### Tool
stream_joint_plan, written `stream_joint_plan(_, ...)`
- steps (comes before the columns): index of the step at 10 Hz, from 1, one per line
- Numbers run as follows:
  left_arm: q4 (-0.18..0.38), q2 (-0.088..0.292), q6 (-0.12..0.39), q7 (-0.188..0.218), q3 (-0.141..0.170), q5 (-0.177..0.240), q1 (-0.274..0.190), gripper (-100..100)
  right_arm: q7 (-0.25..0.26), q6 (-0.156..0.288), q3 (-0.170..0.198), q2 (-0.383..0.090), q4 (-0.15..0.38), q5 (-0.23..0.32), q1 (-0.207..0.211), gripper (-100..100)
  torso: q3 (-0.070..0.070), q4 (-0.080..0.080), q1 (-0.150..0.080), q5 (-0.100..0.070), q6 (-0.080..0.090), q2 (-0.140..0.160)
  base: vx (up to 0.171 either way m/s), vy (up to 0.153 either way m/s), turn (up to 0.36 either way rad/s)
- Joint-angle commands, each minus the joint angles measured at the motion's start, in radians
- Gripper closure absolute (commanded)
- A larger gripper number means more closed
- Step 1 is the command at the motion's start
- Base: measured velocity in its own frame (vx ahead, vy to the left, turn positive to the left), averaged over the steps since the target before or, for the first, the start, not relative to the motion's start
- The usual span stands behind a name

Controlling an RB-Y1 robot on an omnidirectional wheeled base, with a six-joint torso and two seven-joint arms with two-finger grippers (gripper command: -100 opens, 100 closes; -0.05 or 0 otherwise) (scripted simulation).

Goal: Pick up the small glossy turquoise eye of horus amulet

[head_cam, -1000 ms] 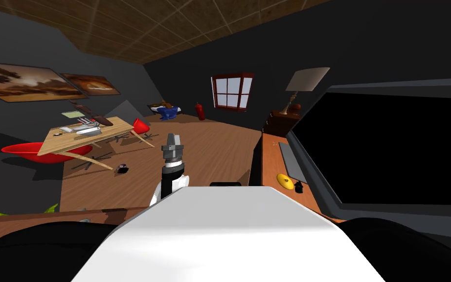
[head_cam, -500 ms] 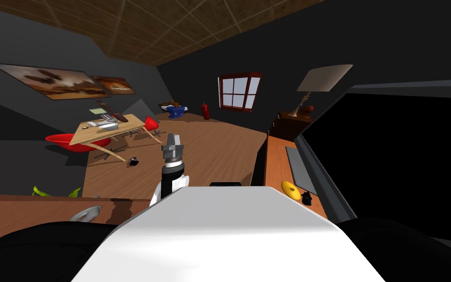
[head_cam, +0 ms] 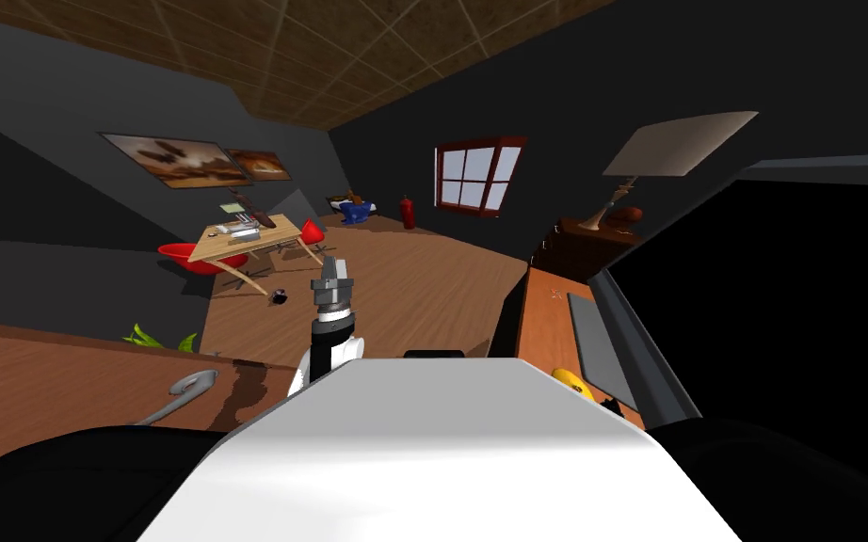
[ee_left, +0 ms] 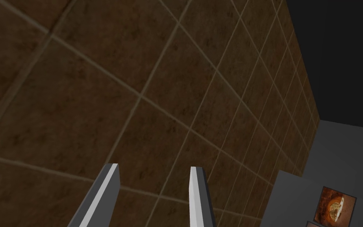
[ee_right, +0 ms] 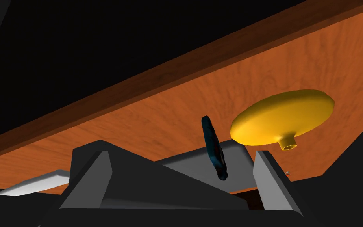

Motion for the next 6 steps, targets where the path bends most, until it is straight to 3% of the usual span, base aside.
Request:
stream_joint_plan(1,0.000,0.000,0.000,0.000,0.000,0.000,0.000,0,0.000,-0.012,0.011,-0.008,0.050,0.003,-0.016,-100,0.000,0.000,0.000,0.000,0.000,0.000,0.018,-0.045,0.174)
stream_joint_plan(2,0.000,0.000,0.000,0.000,0.000,0.000,0.000,0,0.000,-0.012,0.011,-0.008,0.059,0.003,-0.016,-100,0.000,0.000,0.000,0.000,0.001,0.000,0.010,-0.029,0.002)
stream_joint_plan(4,0.000,0.000,0.000,0.000,0.000,0.000,0.000,0,-0.006,-0.014,0.050,-0.034,0.130,0.014,-0.035,-100,0.000,0.000,0.000,0.000,0.000,0.000,0.033,-0.065,0.316)
stream_joint_plan(6,0.000,0.000,0.000,0.000,0.000,0.000,0.000,0,-0.008,-0.015,0.069,-0.043,0.182,0.019,-0.047,-100,-0.001,0.000,-0.003,-0.001,0.001,-0.001,0.032,-0.088,0.161)
